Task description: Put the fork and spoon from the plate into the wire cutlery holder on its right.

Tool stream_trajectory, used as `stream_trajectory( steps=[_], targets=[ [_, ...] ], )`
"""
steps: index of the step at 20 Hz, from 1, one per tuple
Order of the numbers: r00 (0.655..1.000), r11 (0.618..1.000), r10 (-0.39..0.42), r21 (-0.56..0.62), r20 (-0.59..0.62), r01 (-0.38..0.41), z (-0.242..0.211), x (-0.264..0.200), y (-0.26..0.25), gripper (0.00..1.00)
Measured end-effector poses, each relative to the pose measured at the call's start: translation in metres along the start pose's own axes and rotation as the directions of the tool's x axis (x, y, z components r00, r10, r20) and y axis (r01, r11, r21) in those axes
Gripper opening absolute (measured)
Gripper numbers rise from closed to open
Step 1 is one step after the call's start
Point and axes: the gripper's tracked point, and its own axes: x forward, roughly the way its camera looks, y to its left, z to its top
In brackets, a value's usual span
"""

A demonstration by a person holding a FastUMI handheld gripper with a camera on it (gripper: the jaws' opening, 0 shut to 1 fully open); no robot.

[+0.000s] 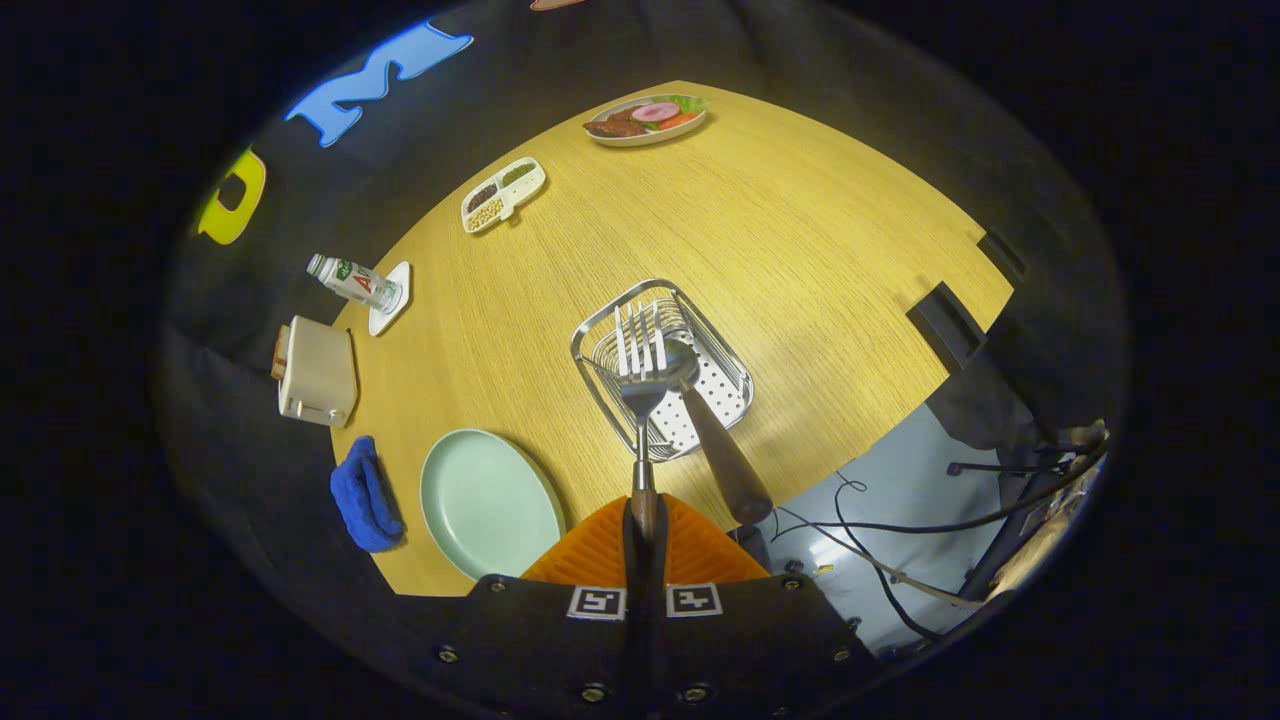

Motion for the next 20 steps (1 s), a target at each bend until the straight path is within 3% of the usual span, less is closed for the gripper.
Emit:
stream_trajectory(
  steps=[6, 7, 9, 10, 11, 20],
  targets=[
    [0.999, 1.000, -0.027, -0.015, 0.036, 0.027, 0.010, -0.006, -0.001, 0.11],
    [0.998, 0.999, -0.037, -0.014, 0.048, 0.037, 0.013, -0.006, 0.000, 0.19],
    [0.997, 0.999, -0.040, -0.011, 0.072, 0.041, 0.016, -0.010, 0.001, 0.46],
    [0.996, 0.999, -0.040, -0.009, 0.078, 0.041, 0.018, -0.009, 0.001, 0.65],
    [0.996, 0.999, -0.041, -0.005, 0.083, 0.041, 0.018, -0.010, 0.002, 0.71],
    [0.990, 1.000, -0.004, -0.025, 0.143, 0.008, 0.019, -0.027, 0.024, 0.75]
  ],
)
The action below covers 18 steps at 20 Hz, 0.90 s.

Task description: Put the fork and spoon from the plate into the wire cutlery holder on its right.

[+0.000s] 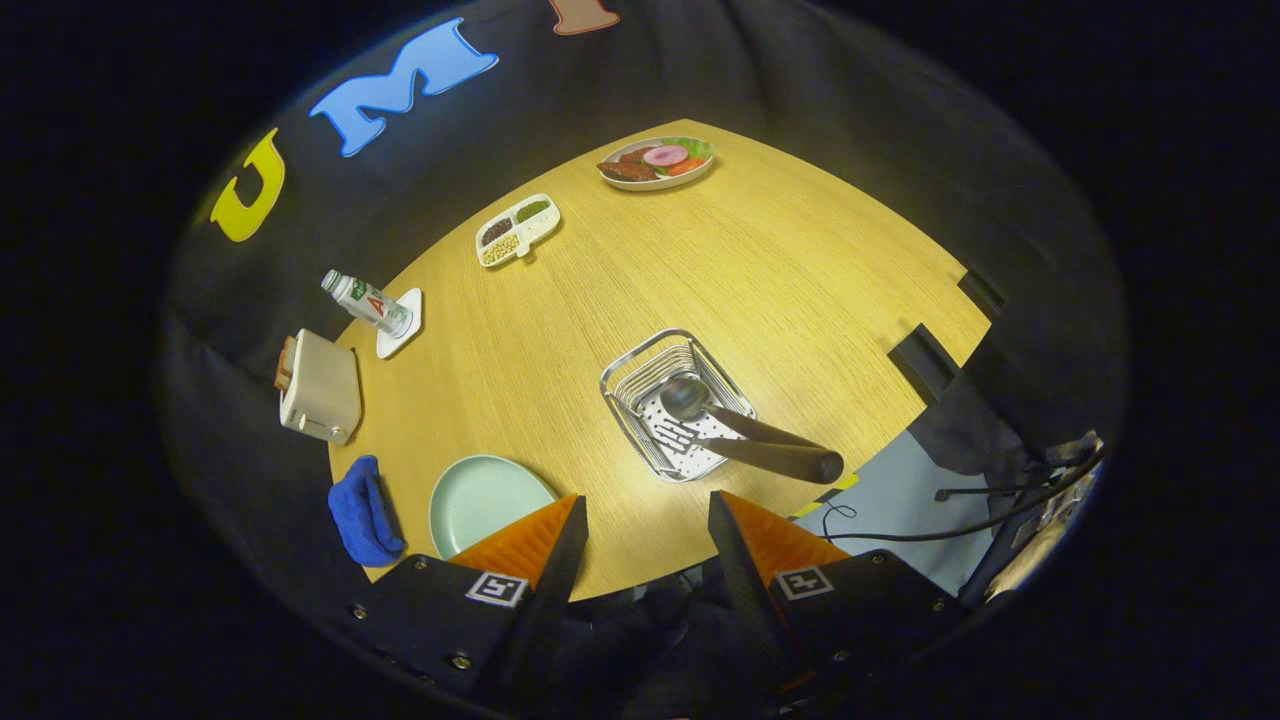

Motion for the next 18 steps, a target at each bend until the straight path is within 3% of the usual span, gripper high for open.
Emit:
stream_trajectory(
  steps=[6, 10, 14, 18],
  targets=[
    [0.977, 0.992, 0.097, -0.096, 0.190, -0.079, 0.034, -0.023, 0.038, 0.75],
    [0.904, 0.981, 0.124, -0.189, 0.409, -0.049, 0.079, -0.058, 0.055, 0.75],
    [0.827, 0.962, 0.143, -0.273, 0.543, 0.013, 0.108, -0.088, 0.071, 0.75],
    [0.810, 0.957, 0.172, -0.289, 0.560, -0.004, 0.111, -0.094, 0.088, 0.75]
  ],
)
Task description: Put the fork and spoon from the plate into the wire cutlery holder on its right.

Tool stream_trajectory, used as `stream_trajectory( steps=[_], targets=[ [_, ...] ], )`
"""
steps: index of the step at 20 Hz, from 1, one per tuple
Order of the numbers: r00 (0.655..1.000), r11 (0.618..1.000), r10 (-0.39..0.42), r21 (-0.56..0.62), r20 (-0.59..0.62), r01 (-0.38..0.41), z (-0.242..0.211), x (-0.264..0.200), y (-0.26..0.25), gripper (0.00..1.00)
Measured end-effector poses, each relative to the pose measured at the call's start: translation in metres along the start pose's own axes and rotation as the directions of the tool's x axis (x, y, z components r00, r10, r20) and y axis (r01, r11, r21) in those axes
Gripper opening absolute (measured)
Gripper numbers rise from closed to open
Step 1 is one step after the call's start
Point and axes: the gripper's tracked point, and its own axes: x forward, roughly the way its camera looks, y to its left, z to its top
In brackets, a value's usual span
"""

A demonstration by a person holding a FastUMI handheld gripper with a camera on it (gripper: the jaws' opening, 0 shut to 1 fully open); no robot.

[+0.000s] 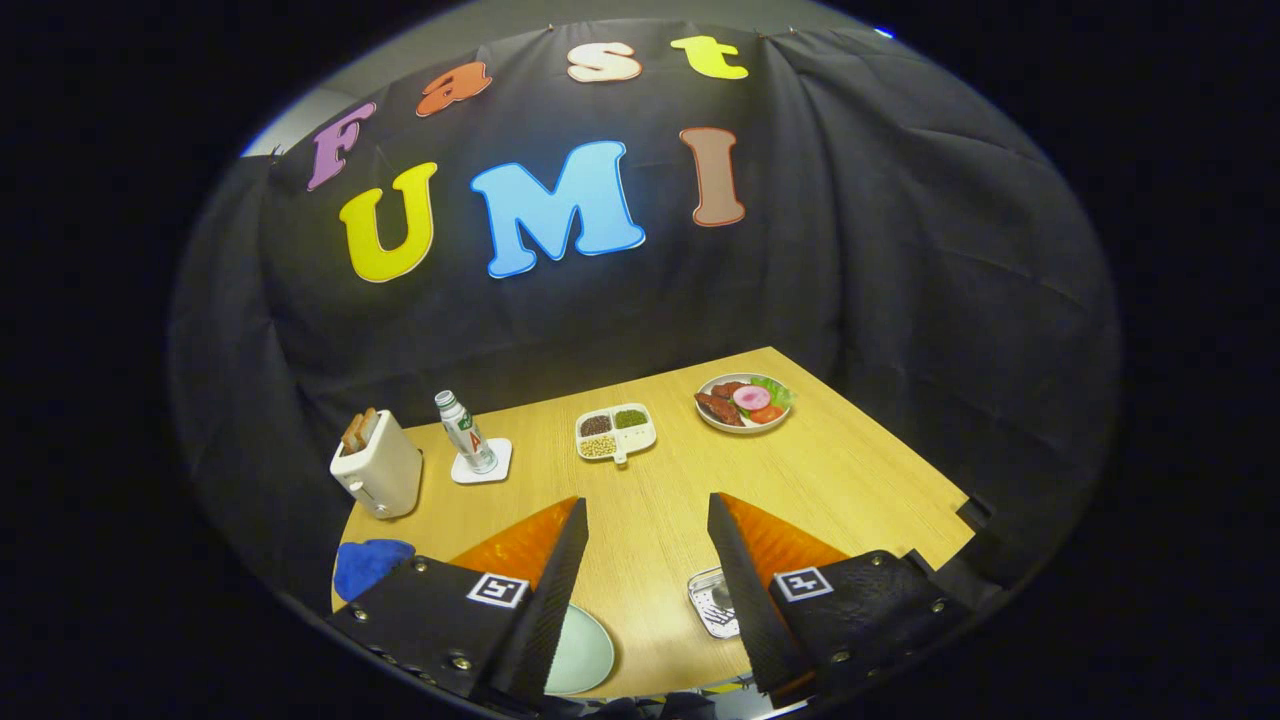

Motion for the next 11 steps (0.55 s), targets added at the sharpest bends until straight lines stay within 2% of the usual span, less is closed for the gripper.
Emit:
stream_trajectory(
  steps=[3, 7, 11],
  targets=[
    [1.000, 1.000, 0.025, -0.019, -0.008, -0.025, -0.002, 0.002, 0.010, 0.75],
    [0.998, 0.992, 0.059, -0.109, -0.017, -0.060, 0.005, 0.003, 0.022, 0.75],
    [0.996, 0.995, 0.091, -0.036, -0.007, -0.091, 0.012, 0.010, 0.036, 0.75]
  ],
)
